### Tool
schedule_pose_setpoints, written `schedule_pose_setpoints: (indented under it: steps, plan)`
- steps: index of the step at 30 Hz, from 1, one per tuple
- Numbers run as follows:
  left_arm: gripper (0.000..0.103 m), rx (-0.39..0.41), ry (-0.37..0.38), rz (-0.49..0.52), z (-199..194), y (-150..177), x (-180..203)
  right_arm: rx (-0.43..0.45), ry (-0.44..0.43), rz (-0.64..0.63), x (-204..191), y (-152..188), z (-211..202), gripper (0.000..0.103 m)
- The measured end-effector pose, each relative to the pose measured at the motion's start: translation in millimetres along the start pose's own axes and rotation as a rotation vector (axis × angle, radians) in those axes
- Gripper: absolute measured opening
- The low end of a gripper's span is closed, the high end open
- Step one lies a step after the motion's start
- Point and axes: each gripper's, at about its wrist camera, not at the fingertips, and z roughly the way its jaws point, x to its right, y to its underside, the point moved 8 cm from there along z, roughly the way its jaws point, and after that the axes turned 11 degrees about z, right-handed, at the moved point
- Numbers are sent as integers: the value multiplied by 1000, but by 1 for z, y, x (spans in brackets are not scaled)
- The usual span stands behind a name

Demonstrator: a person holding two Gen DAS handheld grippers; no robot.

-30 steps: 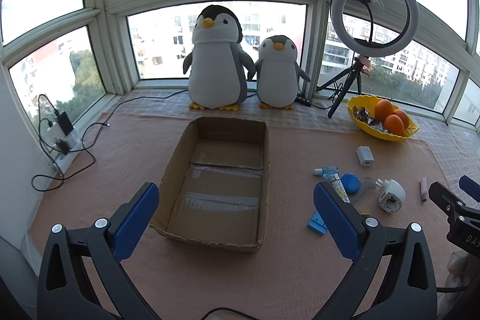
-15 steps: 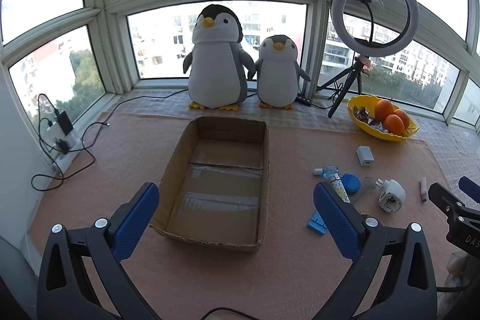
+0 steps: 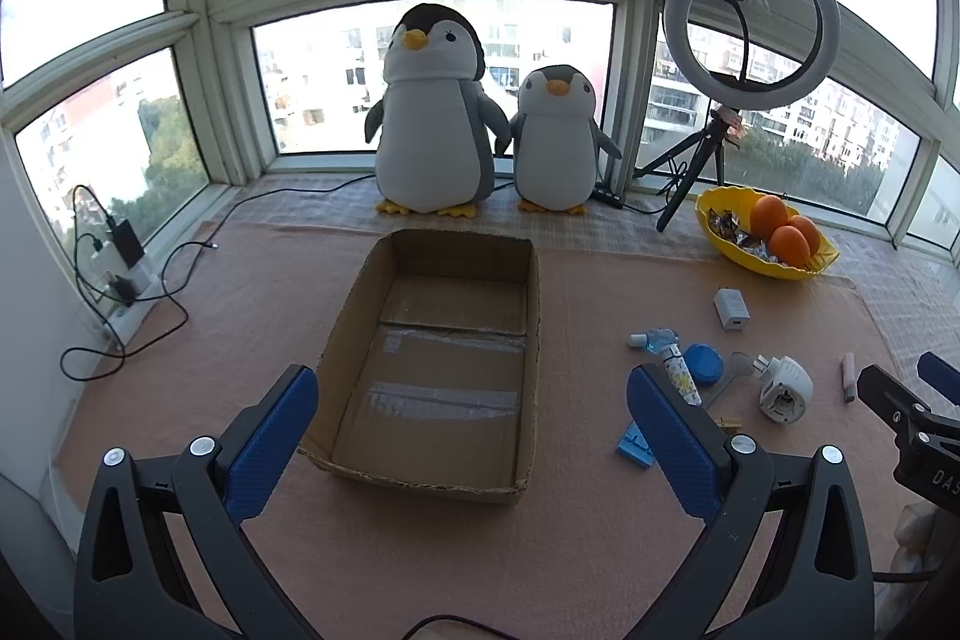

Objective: Organize rigid objects

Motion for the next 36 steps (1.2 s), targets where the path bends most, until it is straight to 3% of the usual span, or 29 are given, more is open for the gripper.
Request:
schedule_pose_setpoints:
  steps: [16, 36]
  plan:
    - [102, -46, -13, -20, 18, 10, -10, -20, 1, 1, 3, 1, 5, 103]
    - [102, -201, -175, -90, 77, 58, -102, -20, 31, 36, 30, -4, 18, 103]
